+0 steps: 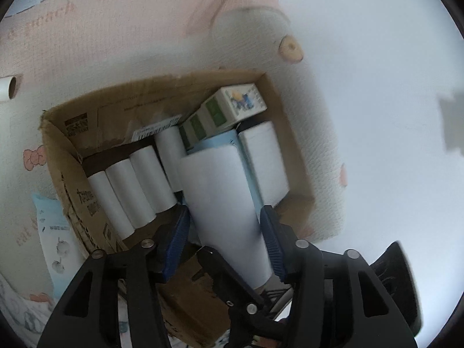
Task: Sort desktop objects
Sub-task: 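Lift the held tube with both grippers and carry it over the cardboard box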
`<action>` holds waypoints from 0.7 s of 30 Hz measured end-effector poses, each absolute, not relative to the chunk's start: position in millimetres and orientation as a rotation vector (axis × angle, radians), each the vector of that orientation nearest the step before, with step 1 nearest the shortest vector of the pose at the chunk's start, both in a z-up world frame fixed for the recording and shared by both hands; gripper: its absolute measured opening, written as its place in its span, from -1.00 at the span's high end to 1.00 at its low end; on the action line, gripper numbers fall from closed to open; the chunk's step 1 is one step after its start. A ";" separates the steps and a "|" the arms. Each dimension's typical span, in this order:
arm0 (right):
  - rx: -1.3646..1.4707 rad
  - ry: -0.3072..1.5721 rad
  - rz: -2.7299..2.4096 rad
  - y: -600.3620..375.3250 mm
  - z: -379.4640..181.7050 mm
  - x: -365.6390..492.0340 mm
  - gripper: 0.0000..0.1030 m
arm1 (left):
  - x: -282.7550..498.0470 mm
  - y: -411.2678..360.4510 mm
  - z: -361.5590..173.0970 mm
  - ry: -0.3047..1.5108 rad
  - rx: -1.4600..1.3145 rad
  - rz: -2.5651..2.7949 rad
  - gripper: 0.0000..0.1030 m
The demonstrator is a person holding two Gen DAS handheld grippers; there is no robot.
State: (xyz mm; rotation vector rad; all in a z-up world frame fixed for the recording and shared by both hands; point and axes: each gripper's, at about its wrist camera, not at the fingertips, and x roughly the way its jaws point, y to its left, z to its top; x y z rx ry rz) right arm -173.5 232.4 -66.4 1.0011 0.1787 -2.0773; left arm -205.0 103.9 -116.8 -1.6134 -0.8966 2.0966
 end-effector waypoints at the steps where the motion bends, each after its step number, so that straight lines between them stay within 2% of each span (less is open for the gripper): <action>1: 1.012 0.177 -2.071 231.5 -68.0 -175.9 0.21 | -207.3 104.3 -119.7 -0.898 -1.619 2.097 -0.06; 4: 1.040 0.170 -2.056 230.1 -74.2 -184.0 0.21 | -211.9 102.8 -122.2 -0.900 -1.603 2.122 -0.01; 7: 1.073 0.148 -2.035 231.0 -78.9 -192.6 0.21 | -217.6 107.9 -121.2 -0.818 -1.602 2.147 -0.01; 21: 1.234 0.223 -1.891 225.3 -97.8 -227.2 0.20 | -243.1 113.1 -144.5 -0.813 -1.694 2.185 0.02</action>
